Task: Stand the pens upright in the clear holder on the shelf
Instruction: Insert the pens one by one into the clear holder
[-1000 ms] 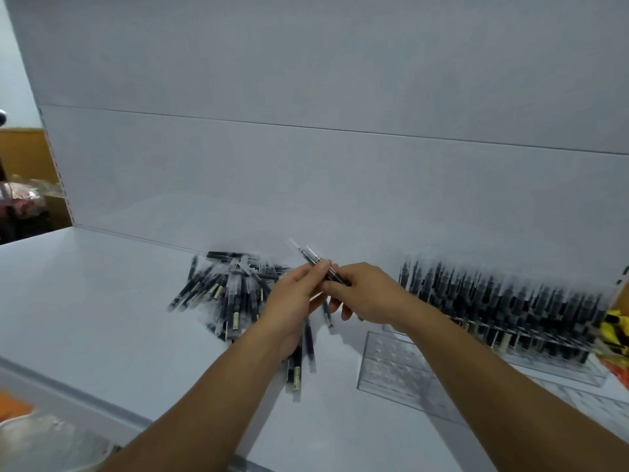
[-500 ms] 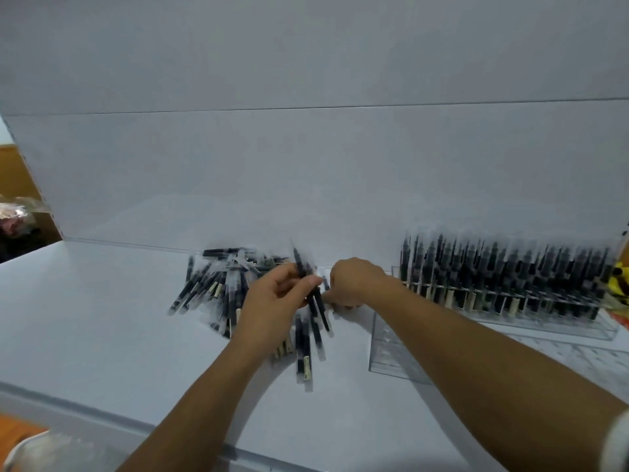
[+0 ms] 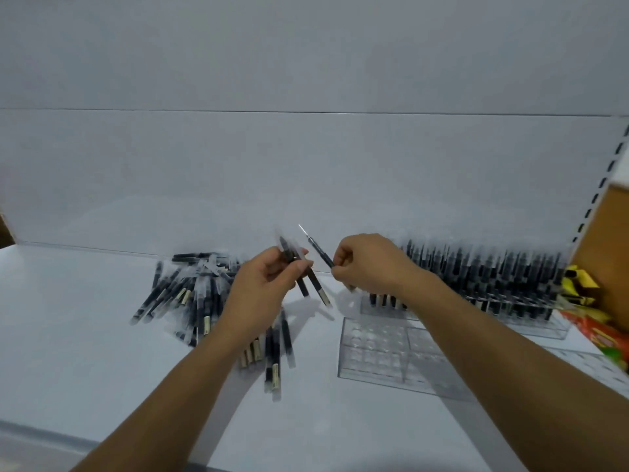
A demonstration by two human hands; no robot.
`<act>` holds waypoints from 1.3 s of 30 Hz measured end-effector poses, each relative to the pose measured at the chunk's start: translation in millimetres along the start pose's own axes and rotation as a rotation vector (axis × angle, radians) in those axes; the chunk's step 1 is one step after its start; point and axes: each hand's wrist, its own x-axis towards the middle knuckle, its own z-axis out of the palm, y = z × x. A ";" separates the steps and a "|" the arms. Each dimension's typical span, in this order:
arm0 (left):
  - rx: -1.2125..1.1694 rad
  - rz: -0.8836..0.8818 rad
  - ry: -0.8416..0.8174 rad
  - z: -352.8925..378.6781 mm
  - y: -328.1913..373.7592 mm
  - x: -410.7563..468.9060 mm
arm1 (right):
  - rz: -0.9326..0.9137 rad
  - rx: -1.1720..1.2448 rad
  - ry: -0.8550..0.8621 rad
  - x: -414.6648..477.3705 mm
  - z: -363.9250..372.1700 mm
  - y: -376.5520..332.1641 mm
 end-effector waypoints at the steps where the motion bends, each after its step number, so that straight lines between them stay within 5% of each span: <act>1: 0.001 0.009 -0.005 4.2 2.4 3.6 | 0.002 0.000 0.021 -8.1 -5.6 4.5; 23: 0.131 0.122 -0.395 183.5 19.2 17.2 | 0.159 0.352 0.562 -109.9 -71.1 179.7; 39: 0.044 0.033 -0.418 190.7 9.8 16.8 | 0.279 -0.139 0.279 -90.7 -65.3 190.3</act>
